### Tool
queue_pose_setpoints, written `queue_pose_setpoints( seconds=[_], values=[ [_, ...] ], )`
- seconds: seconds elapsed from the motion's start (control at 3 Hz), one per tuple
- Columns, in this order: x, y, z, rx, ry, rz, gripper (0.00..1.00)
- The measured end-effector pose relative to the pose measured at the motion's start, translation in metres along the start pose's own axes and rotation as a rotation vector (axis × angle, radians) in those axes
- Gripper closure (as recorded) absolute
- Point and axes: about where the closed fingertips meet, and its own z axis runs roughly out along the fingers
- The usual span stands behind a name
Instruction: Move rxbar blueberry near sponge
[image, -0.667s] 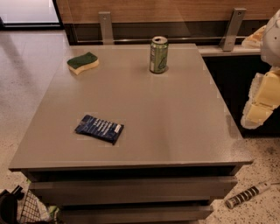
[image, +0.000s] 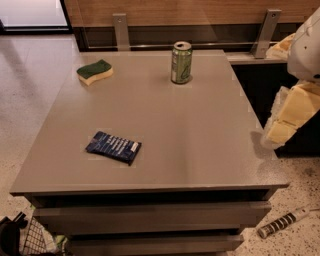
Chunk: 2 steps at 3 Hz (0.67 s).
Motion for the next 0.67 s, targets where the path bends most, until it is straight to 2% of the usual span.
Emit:
queue_pose_setpoints(
  seconds=[0.33, 0.67],
  values=[
    [-0.029, 0.013, 0.018, -0.003, -0.165, 0.022, 0.00],
    [-0.059, 0.021, 0.033, 0.018, -0.347, 0.041, 0.00]
  ],
)
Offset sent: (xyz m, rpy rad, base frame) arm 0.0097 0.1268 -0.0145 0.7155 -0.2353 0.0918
